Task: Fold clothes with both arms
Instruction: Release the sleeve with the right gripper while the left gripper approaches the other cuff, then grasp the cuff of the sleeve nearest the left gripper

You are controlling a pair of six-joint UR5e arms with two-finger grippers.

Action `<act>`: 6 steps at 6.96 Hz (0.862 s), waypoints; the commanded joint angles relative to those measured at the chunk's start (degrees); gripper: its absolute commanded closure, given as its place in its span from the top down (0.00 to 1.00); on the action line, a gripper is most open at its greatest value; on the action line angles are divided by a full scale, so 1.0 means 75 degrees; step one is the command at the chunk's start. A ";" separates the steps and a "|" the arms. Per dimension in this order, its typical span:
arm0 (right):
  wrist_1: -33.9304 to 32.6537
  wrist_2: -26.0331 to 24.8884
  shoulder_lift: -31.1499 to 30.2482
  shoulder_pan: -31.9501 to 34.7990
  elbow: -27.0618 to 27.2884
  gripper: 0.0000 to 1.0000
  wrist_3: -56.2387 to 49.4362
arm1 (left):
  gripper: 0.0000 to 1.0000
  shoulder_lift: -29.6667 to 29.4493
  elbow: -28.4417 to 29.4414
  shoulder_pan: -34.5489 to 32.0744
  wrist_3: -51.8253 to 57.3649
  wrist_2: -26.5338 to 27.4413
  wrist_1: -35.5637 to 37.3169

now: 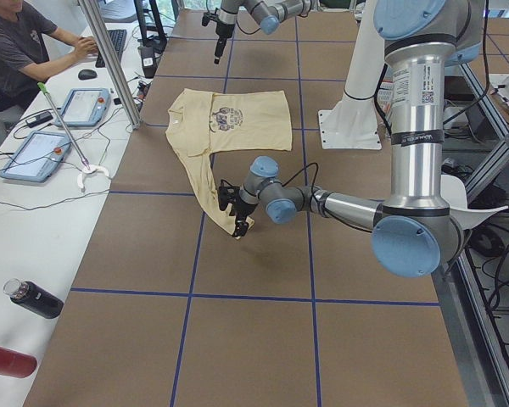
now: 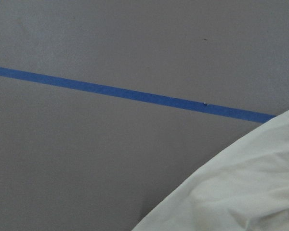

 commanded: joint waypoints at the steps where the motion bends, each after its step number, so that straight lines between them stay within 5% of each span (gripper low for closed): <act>1: 0.0023 0.0000 -0.0001 -0.0009 0.0001 1.00 -0.0001 | 1.00 0.0003 0.0025 0.0204 -0.0037 -0.0024 0.0001; 4: 0.0034 0.0000 -0.0001 -0.0009 0.0001 1.00 -0.0001 | 0.99 0.0003 0.0048 0.0286 -0.0037 -0.0048 0.0012; 6: 0.0034 0.0000 -0.0001 -0.0009 0.0012 1.00 0.0011 | 0.86 0.0003 0.0072 0.0286 -0.0037 -0.0060 0.0024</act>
